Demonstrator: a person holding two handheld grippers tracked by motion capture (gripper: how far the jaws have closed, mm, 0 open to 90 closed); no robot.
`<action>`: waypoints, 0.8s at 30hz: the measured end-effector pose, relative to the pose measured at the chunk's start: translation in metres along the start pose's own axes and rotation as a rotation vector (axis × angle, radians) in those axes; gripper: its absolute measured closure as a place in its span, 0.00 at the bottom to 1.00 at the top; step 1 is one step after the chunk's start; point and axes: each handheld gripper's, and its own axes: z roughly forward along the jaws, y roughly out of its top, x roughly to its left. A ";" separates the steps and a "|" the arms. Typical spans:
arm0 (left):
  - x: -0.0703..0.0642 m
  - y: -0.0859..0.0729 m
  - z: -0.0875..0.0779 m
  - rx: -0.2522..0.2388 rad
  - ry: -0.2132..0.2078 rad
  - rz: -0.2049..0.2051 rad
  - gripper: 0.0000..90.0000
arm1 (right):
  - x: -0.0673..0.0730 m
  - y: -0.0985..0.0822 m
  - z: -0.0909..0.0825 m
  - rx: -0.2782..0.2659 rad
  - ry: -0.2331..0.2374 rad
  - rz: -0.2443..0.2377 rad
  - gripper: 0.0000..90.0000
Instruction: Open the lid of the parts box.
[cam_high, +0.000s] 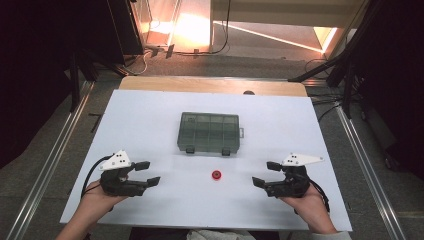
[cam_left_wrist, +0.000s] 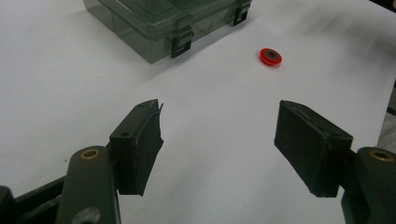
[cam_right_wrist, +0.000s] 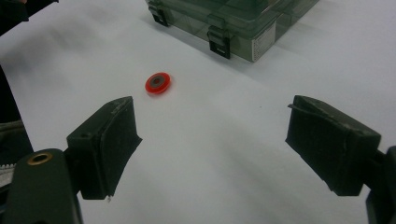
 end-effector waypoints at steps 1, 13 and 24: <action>0.000 0.000 0.000 0.000 0.000 0.000 0.35 | 0.000 0.000 0.000 0.000 -0.001 0.001 0.19; 0.000 0.000 0.000 -0.001 -0.003 -0.004 0.35 | 0.000 0.000 0.000 0.004 -0.005 -0.001 0.19; 0.000 0.001 0.001 -0.003 -0.016 -0.016 0.27 | 0.000 0.000 0.000 0.005 -0.010 0.001 0.19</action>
